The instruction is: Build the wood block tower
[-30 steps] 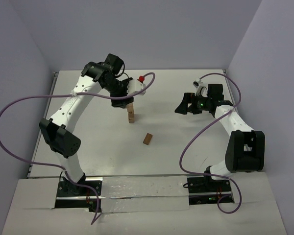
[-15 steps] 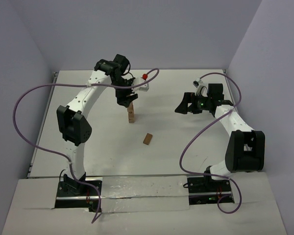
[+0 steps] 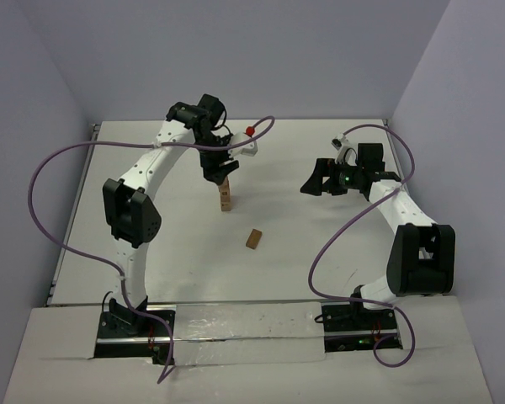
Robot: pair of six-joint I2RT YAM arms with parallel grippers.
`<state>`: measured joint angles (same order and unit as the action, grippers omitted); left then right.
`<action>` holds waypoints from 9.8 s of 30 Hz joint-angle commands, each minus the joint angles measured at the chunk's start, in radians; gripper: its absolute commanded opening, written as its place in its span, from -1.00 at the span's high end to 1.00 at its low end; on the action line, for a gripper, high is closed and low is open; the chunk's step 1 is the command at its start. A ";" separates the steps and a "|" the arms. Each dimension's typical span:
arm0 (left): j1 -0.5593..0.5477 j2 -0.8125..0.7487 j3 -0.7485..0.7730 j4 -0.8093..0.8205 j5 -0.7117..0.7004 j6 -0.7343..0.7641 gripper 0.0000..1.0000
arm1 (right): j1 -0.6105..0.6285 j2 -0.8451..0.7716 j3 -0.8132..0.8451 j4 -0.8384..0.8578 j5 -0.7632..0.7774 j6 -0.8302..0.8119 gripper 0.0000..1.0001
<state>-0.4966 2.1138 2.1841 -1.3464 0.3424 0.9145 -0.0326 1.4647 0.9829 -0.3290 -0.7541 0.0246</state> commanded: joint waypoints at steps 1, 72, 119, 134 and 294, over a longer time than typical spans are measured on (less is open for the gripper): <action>-0.011 0.009 0.054 -0.028 0.003 -0.038 0.68 | -0.007 0.005 0.045 0.005 -0.028 -0.008 -0.94; -0.046 0.072 0.071 -0.028 -0.082 -0.094 0.10 | -0.007 0.011 0.048 0.005 -0.034 -0.006 -0.94; -0.054 0.075 0.075 -0.026 -0.109 -0.098 -0.54 | -0.007 0.017 0.048 0.004 -0.036 -0.006 -0.94; -0.065 0.029 0.088 -0.026 -0.103 -0.098 -0.98 | -0.007 0.016 0.046 0.005 -0.038 -0.006 -0.95; 0.606 -0.865 -0.978 0.802 0.537 -0.739 -0.98 | 0.752 0.739 1.438 -0.771 0.368 -1.019 1.00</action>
<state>0.0984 1.2549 1.2041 -0.5819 0.8349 0.1860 0.7071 2.1831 2.3570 -1.1120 -0.4270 -0.9890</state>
